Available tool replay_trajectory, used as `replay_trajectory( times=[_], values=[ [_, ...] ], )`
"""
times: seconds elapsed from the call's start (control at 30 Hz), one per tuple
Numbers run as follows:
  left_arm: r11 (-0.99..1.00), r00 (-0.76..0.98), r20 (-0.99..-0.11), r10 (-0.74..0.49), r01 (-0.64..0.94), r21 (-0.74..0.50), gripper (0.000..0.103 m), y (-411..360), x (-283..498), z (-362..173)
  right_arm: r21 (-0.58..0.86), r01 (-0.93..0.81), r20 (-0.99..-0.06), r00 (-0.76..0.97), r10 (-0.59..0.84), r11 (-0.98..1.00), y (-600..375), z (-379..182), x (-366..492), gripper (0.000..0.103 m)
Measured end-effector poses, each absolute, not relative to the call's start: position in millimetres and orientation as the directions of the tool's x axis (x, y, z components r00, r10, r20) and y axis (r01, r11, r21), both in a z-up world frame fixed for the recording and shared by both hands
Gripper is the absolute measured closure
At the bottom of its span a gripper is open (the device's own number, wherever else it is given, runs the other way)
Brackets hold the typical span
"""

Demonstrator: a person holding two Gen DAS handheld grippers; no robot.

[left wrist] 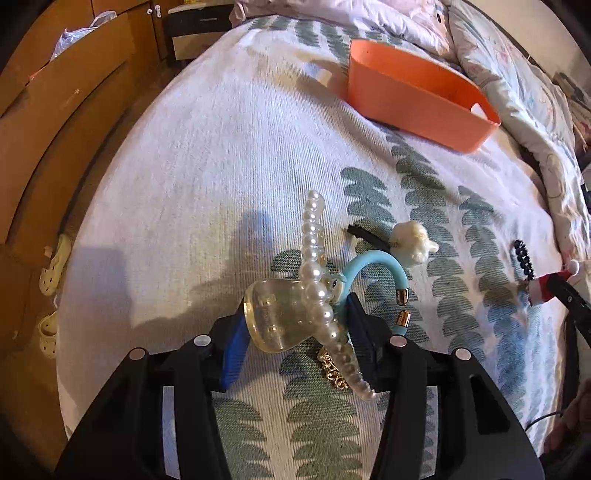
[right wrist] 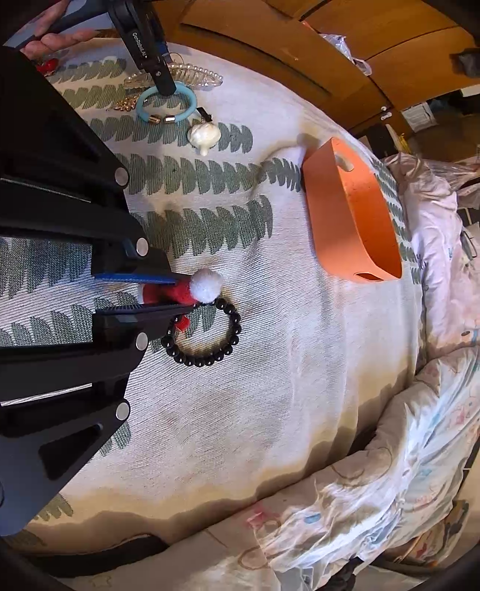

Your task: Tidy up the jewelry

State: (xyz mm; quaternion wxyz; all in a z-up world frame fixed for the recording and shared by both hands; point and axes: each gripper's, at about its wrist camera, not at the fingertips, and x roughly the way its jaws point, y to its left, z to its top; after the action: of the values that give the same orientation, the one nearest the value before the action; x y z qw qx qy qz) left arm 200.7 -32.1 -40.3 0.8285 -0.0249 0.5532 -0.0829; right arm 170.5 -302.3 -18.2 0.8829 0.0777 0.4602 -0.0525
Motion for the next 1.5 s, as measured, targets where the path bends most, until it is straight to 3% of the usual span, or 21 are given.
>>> replay_trajectory(
  times=[0.37,1.5],
  values=[
    [0.982,0.422,-0.887,-0.188,0.095,-0.163,0.053,-18,193,-14,0.106,0.168,-0.812,0.584,-0.012,0.980,-301,-11,167,0.092],
    [0.987,0.337,-0.927,-0.162,0.056,-0.152,0.054,-13,200,-50,0.124,0.186,-0.821,0.571,-0.005,0.975,-309,-19,167,0.092]
  ],
)
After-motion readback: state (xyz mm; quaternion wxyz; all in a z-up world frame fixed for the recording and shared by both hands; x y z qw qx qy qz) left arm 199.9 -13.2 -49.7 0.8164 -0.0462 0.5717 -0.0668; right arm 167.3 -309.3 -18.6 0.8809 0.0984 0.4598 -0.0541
